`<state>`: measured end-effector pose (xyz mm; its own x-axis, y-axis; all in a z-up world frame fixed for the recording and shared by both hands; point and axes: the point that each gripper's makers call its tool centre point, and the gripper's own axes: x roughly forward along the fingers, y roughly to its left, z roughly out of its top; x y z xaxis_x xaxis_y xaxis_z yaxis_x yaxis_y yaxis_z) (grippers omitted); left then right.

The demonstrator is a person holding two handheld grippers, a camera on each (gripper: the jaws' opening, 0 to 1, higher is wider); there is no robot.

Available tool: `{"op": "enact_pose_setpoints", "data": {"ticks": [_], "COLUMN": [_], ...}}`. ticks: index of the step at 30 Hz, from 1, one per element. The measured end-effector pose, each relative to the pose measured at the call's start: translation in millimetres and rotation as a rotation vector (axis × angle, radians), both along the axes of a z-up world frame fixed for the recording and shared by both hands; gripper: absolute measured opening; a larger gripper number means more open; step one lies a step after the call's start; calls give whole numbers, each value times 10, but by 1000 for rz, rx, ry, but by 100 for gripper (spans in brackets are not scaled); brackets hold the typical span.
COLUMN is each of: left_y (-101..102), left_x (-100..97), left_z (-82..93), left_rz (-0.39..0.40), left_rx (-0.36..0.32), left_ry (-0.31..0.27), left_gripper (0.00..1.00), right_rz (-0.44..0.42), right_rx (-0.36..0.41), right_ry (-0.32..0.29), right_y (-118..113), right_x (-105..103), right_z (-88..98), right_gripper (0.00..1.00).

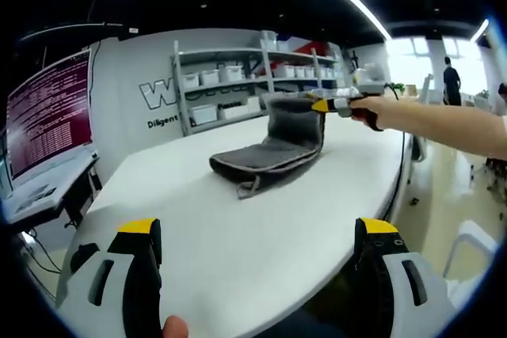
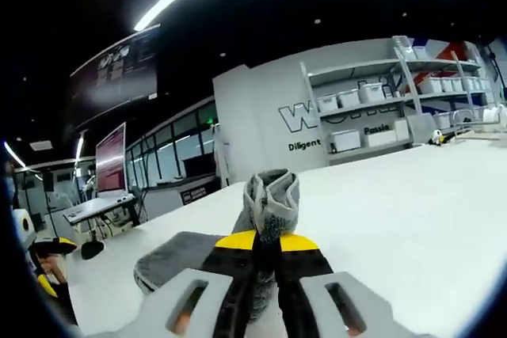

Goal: Open the folded towel by lifting each exposed corner and separating the folded layers until the towel lies flat within the target outline without major curled edges

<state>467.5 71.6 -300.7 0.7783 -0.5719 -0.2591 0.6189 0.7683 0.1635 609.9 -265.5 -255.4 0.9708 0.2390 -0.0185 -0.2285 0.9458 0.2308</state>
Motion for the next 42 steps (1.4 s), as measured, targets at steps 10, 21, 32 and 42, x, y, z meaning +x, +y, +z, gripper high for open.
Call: {"op": "enact_pose_setpoints", "data": {"ticks": [10,21,32,42], "left_y": [-51,-245,-378,-394], "left_x": [32,167,599,990], "left_z": [-54,-172,-239,-255], "left_rz": [-5,-26,-38,-50], "left_rx": [13,40,11,-61], "left_ry": [11,45,76,57], "left_gripper": [100,100,100,100], "right_rz": [-85,-70,15,113], "right_rx": [4,-56,-196,-305], "right_ry": [94,165,159,108], "right_y": [-388,-483,-521,-507], "right_x": [-46,-58,-6,10], "right_z": [-416,-724,-793,-809], "right_gripper": [4,4,4,4]}}
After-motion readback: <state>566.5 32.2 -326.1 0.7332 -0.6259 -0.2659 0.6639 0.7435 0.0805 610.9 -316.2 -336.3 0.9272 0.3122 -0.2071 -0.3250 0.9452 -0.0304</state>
